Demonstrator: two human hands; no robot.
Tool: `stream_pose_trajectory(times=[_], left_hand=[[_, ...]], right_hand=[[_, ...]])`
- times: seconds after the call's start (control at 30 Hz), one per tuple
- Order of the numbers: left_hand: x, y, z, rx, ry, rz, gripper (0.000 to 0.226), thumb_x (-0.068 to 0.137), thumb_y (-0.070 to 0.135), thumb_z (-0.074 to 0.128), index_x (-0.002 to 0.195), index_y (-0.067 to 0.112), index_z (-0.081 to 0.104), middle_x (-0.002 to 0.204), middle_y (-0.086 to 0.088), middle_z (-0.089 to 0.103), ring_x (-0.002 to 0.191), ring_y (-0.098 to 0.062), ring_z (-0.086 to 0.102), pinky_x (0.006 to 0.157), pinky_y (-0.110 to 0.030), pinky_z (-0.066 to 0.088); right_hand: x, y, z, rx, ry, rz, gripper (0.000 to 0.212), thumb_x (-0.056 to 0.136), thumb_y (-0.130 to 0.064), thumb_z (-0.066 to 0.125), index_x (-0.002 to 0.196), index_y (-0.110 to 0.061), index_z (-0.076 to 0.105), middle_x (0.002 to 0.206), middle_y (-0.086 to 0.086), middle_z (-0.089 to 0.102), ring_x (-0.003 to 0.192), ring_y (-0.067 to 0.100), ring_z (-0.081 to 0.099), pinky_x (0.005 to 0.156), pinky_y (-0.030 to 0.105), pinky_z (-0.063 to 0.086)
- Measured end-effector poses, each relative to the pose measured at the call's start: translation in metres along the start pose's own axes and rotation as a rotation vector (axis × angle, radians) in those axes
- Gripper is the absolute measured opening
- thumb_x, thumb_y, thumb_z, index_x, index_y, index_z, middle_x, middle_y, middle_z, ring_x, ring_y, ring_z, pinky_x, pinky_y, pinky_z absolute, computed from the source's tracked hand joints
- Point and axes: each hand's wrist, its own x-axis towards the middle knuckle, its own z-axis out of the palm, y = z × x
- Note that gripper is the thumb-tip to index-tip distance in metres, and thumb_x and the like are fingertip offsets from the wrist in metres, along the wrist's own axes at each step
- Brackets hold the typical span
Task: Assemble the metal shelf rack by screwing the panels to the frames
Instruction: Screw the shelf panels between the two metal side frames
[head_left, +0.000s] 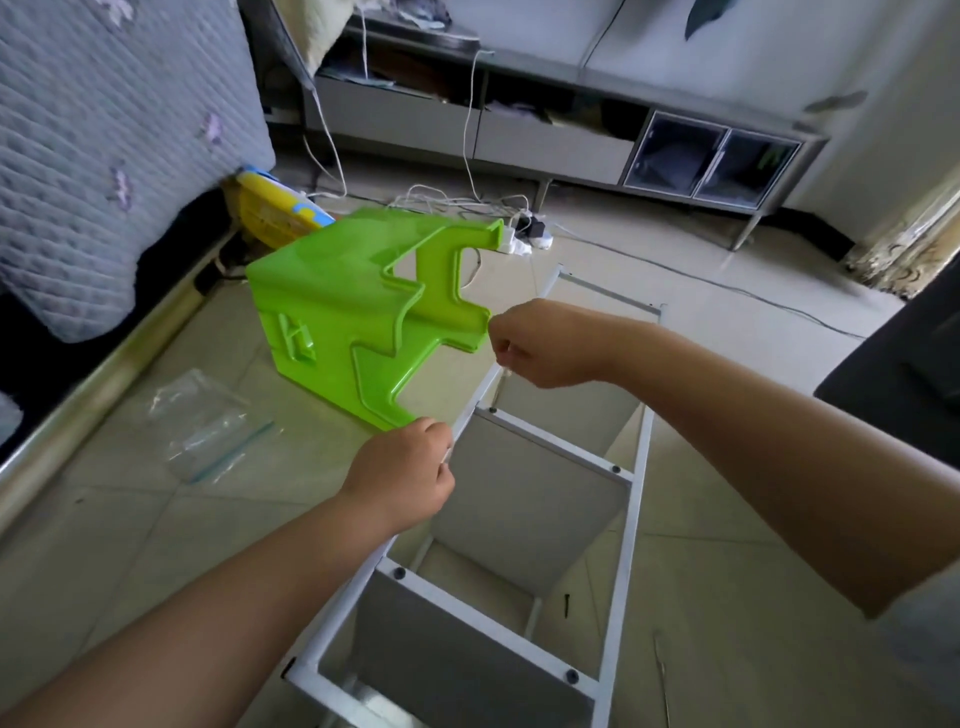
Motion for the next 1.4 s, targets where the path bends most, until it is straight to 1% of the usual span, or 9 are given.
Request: stream_pose_trajectory(times=[0.1,0.27,0.4,0.57,0.7,0.8,1.03,1.23,1.4], left_hand=[[0.0,0.0,0.002,-0.013,0.03,-0.022,0.022,0.087,0.018,0.047,0.108,0.013,0.054,0.109,-0.001,0.056,0.093,-0.025,0.057,0.065,-0.025,0.034],[-0.004,-0.004,0.003,0.01,0.097,0.029,0.015,0.074,0.011,0.058,0.089,0.01,0.056,0.089,-0.005,0.057,0.075,-0.033,0.06,0.058,-0.029,0.035],[-0.003,-0.011,0.0,0.032,0.124,0.179,0.017,0.045,0.015,0.06,0.055,0.013,0.046,0.051,-0.001,0.047,0.032,-0.026,0.045,0.037,-0.02,0.021],[-0.001,-0.009,0.004,-0.071,0.082,0.045,0.012,0.084,0.018,0.053,0.081,0.015,0.041,0.091,-0.005,0.056,0.076,-0.031,0.054,0.06,-0.027,0.029],[0.002,-0.002,-0.006,0.06,-0.001,0.015,0.021,0.085,0.024,0.048,0.072,0.022,0.031,0.079,0.004,0.043,0.078,-0.024,0.048,0.062,-0.026,0.031],[0.007,0.004,-0.017,0.088,-0.109,0.0,0.027,0.088,0.036,0.051,0.074,0.025,0.031,0.08,0.008,0.041,0.086,-0.021,0.051,0.068,-0.029,0.036],[0.086,0.054,-0.008,0.057,-0.091,-0.102,0.044,0.097,0.042,0.034,0.123,0.008,0.044,0.135,-0.01,0.041,0.124,-0.027,0.042,0.091,-0.036,0.039],[0.113,0.063,0.031,0.105,-0.152,-0.129,0.067,0.098,0.042,0.031,0.147,0.001,0.011,0.157,-0.008,0.0,0.145,-0.019,0.003,0.114,-0.037,0.019],[0.108,0.058,0.036,0.179,-0.142,-0.095,0.071,0.097,0.042,0.032,0.148,0.002,0.003,0.157,-0.01,-0.004,0.146,-0.02,-0.002,0.117,-0.036,0.013]], right_hand=[[0.007,0.004,0.005,-0.022,0.087,0.12,0.029,0.096,-0.025,0.043,0.102,-0.001,0.058,0.105,0.017,0.061,0.102,0.031,0.054,0.076,0.033,0.04],[0.007,0.005,0.022,0.109,0.144,0.407,0.031,0.09,-0.02,0.046,0.062,-0.007,0.043,0.072,0.01,0.05,0.081,0.031,0.052,0.054,0.024,0.032],[-0.015,-0.003,0.008,-0.005,-0.001,0.131,0.023,0.095,-0.023,0.041,0.106,-0.007,0.053,0.109,0.012,0.058,0.102,0.03,0.054,0.08,0.032,0.043],[-0.014,-0.019,0.005,-0.141,0.006,0.202,0.026,0.098,-0.024,0.038,0.097,-0.006,0.056,0.101,0.013,0.056,0.091,0.029,0.054,0.069,0.028,0.037],[0.001,-0.014,0.004,0.092,-0.012,0.373,0.018,0.095,-0.015,0.041,0.089,-0.004,0.054,0.094,0.012,0.055,0.081,0.024,0.051,0.064,0.023,0.04],[-0.015,0.019,0.002,0.239,0.067,0.444,0.026,0.096,-0.02,0.041,0.085,-0.002,0.057,0.065,0.006,0.042,0.054,0.017,0.039,0.039,0.015,0.035],[-0.082,0.144,0.041,0.458,0.511,0.787,0.025,0.09,-0.014,0.052,0.093,0.006,0.067,0.073,0.011,0.055,0.072,0.026,0.049,0.062,0.026,0.037],[-0.082,0.164,0.067,0.417,0.583,0.607,0.019,0.089,-0.009,0.051,0.098,-0.005,0.067,0.097,0.011,0.065,0.09,0.027,0.058,0.074,0.027,0.042],[-0.066,0.163,0.066,0.304,0.565,0.502,0.022,0.091,-0.007,0.048,0.103,0.0,0.065,0.102,0.017,0.063,0.095,0.03,0.056,0.076,0.026,0.039]])
